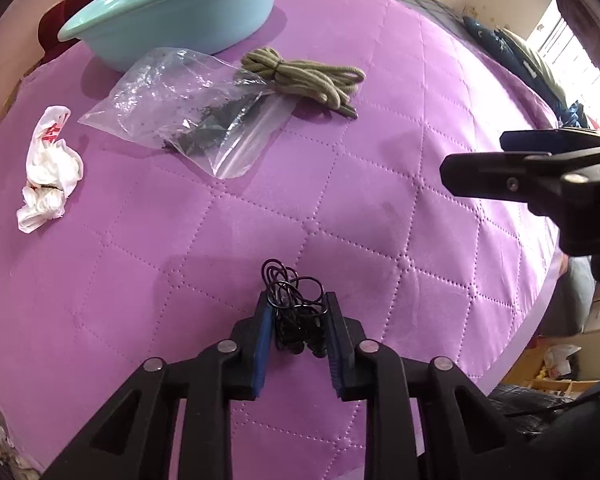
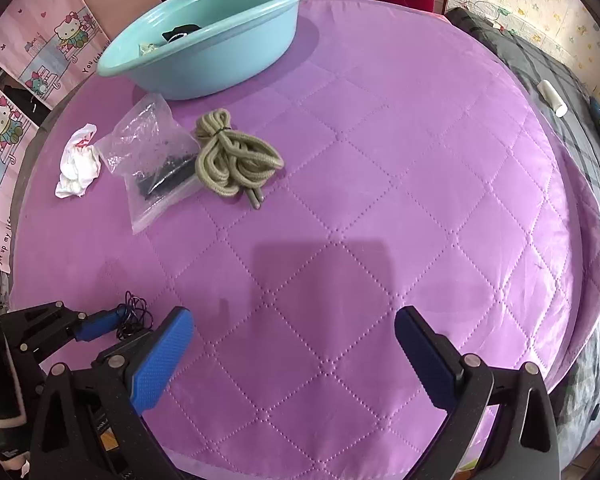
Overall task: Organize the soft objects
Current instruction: 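Grasp the black earphone cable with the left tool while the right tool grasps the khaki rope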
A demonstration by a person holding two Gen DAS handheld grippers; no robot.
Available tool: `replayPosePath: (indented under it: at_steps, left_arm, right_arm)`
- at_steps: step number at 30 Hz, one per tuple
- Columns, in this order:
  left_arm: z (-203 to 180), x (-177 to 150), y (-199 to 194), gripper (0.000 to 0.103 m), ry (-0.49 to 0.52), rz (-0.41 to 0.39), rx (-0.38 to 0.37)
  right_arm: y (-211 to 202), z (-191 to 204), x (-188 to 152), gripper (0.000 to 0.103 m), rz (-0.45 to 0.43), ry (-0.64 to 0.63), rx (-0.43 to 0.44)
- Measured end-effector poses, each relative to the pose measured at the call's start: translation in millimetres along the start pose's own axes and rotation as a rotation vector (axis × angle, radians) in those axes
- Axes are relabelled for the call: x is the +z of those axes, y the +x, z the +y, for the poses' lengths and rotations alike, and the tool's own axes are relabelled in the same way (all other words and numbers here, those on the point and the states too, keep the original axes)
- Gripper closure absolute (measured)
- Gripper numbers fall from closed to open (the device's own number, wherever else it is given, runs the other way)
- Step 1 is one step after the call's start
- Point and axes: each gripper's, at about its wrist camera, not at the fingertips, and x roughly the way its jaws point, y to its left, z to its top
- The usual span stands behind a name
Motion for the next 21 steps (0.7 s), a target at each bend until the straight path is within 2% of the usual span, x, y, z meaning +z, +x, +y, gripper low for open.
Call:
replayPosePath:
  at_steps: [6,11,17,21]
  left_arm:
    - [17,8,-10,0.079,-0.038,-0.013,-0.015]
    - [31,18,-20,0.079,-0.054,-0.042,0.018]
    - [53,24,-28,0.079,-0.125,-0.047,0.014]
    - [67,19,-36,0.079,-0.126,-0.057,0.045]
  right_arm:
    - [0,5,8,0.000,-0.004,-0.021,0.014]
    - [1,11,21,0.000,-0.001,-0.043,0.034]
    - [10,19,45,0.000,0.011,-0.093,0.064]
    - [16,21,65,0.000,0.009,-0.101,0.074]
